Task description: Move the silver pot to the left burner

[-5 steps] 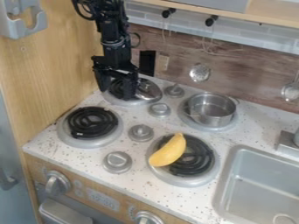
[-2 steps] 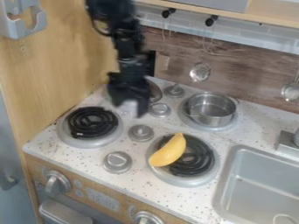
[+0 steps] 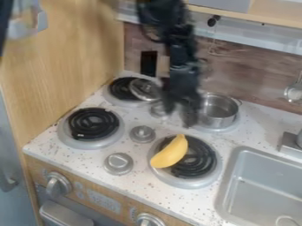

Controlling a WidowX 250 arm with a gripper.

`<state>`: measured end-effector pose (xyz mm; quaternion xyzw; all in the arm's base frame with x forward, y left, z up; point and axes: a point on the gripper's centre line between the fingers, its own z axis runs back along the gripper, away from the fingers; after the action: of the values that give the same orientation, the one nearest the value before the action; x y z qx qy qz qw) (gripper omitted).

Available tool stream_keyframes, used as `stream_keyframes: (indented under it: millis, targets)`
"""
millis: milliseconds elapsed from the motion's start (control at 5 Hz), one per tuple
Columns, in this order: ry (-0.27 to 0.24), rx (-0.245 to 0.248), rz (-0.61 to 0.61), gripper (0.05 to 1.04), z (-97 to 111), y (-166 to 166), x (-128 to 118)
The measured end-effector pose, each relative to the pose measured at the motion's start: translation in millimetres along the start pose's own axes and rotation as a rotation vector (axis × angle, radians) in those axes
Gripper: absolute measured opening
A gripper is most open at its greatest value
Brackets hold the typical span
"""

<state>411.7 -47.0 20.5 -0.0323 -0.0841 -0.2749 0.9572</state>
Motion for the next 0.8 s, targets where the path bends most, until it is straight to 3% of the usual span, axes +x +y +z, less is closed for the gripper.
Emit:
stream_keyframes:
  millis: [400, 800]
  targets:
    - [-0.079, 0.016, -0.164, 0.999, -2.5, -39.2, 31.5]
    - [-0.144, 0.101, -0.126, 0.999, -14.3, -22.7, 57.8]
